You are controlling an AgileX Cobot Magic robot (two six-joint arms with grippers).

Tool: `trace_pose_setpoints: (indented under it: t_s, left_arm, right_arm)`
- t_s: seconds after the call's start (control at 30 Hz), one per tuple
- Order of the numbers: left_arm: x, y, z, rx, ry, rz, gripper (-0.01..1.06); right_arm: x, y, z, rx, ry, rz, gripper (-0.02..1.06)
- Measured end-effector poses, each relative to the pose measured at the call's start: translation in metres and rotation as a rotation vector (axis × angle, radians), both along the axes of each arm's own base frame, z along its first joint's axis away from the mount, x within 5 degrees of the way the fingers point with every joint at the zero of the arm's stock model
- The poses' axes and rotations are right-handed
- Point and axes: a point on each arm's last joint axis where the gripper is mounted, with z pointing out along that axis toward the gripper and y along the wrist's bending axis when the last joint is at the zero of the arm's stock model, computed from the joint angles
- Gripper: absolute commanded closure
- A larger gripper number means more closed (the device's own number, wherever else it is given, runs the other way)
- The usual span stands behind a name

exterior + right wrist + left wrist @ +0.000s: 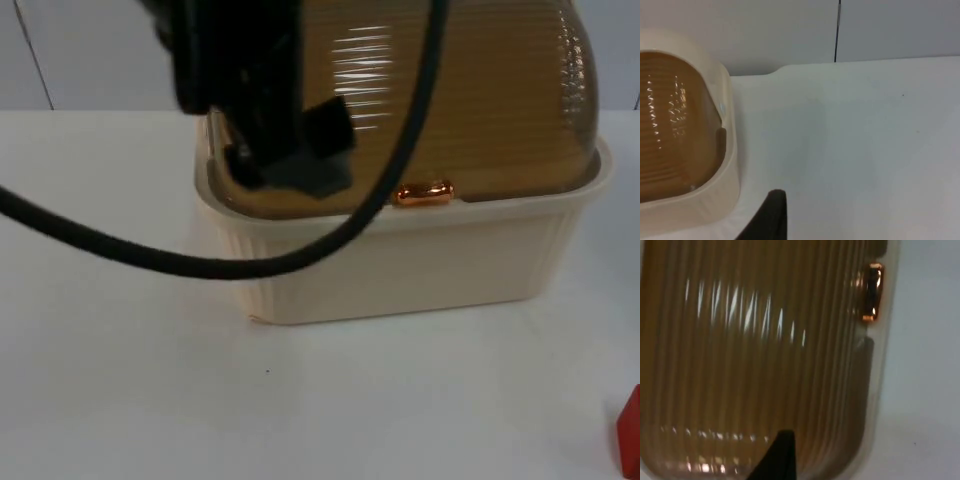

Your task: Open the box lid with the left hand, place the block into the box with the right hand, then close the box lid with the left hand.

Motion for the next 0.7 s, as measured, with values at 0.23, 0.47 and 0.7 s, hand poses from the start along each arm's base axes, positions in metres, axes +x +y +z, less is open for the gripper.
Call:
trace_pose_setpoints:
  t_s: [0.23, 0.47, 0.7]
  left_arm:
    - [0.007, -0.03, -0.006, 0.112, -0.146, -0.094, 0.0]
    - [0.01, -0.045, -0.017, 0.116, -0.203, -0.065, 0.0]
    - [0.005, -0.056, -0.023, 0.107, -0.212, -0.061, 0.0]
  right_arm:
    - [0.0, 0.0, -0.001, 0.0, 0.008, -0.001, 0.0]
    - [-0.002, 0.0, -0.003, -0.005, 0.035, -0.001, 0.0]
    - [-0.002, 0.0, -0.003, -0.009, 0.036, 0.001, 0.0]
